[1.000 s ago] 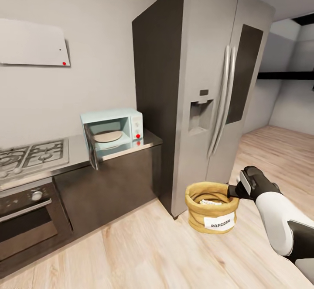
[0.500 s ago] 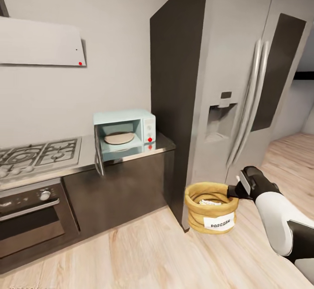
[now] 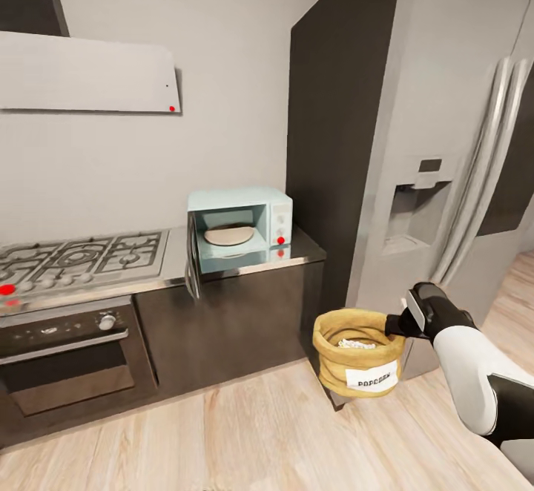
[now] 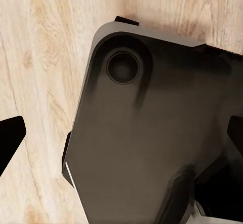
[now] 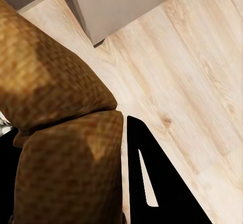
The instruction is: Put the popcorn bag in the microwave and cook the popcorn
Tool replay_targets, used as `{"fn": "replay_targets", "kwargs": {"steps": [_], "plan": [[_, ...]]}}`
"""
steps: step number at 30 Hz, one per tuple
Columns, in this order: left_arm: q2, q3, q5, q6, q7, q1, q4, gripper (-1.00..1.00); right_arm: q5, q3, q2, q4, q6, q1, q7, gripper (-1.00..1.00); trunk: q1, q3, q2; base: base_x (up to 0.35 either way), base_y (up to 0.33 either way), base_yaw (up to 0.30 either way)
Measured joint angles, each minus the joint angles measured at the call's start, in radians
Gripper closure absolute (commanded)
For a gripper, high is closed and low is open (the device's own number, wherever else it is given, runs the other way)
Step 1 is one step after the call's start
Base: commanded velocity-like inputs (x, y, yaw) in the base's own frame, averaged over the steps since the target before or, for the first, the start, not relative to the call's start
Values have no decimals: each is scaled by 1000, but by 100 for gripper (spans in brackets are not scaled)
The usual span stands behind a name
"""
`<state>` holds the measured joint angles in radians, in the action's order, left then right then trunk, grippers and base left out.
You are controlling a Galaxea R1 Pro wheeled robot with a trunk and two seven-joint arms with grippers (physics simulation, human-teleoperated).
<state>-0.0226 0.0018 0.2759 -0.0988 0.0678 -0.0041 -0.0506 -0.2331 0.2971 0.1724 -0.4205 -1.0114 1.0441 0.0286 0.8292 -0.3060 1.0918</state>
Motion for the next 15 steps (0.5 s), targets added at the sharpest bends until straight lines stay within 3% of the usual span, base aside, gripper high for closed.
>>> {"fn": "replay_targets", "kwargs": {"steps": [15], "plan": [[0, 2, 1, -2, 0, 0, 0, -100, 1, 0, 0, 0, 0, 0, 0, 100, 0, 0, 0, 0, 0, 269]]}}
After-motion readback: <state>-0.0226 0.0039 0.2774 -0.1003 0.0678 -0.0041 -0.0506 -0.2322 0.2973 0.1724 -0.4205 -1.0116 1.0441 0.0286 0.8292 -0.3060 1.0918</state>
